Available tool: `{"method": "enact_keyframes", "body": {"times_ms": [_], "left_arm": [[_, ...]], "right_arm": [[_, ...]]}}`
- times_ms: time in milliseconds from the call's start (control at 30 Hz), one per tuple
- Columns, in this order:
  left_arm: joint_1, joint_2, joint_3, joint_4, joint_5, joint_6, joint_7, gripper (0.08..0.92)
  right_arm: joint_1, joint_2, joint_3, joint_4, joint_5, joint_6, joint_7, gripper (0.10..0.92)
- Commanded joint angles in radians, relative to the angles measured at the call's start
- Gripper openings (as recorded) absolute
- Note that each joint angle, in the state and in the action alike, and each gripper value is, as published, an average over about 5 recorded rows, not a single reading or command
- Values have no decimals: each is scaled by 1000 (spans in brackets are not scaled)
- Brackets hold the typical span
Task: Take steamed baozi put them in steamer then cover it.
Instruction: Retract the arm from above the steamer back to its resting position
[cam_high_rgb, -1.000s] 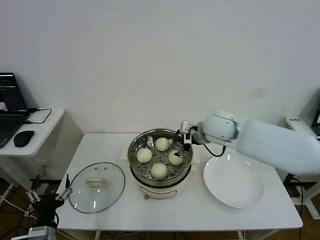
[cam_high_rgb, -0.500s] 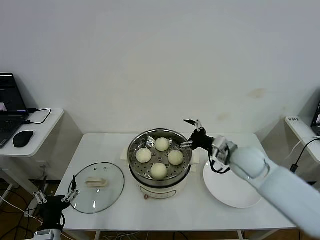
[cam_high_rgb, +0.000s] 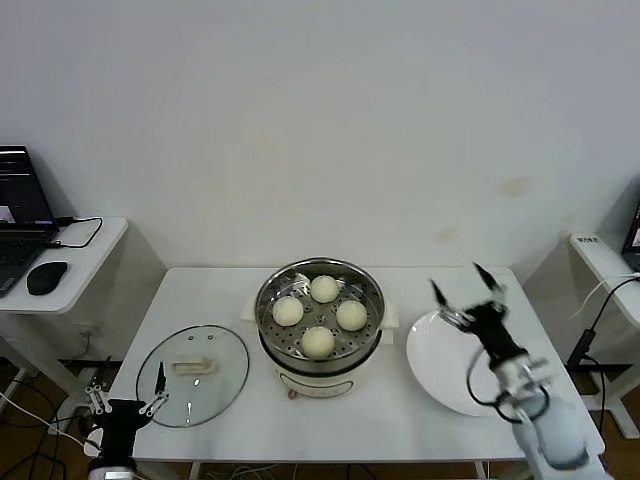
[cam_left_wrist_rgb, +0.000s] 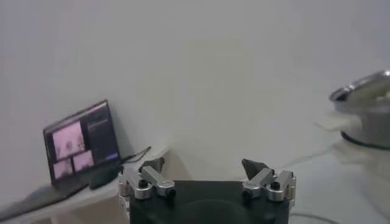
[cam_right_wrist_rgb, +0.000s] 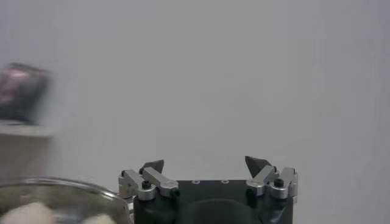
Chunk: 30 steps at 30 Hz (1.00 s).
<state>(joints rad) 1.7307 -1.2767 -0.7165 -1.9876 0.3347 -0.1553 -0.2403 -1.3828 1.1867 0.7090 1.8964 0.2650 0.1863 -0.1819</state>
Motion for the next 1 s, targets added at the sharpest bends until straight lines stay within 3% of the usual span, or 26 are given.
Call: {"method": "enact_keyframes", "body": {"times_ms": [33,367,600,1000], "left_arm": [[25,38,-19,62,882,1,-6,823],[-118,76,57,225,1072,23,9,823],[-236,115,77,355,1060,32,43,823],[-404,150,105,459,1018,31,74,823]], "right_arm": [[-322,244,256,-27,-61,123,40,823],[-334,293,279,-23,-106,142,67,823],[-346,312,294,-24,-119,151,72,823],[-341,344,291,-33,-145,153,76,823]]}}
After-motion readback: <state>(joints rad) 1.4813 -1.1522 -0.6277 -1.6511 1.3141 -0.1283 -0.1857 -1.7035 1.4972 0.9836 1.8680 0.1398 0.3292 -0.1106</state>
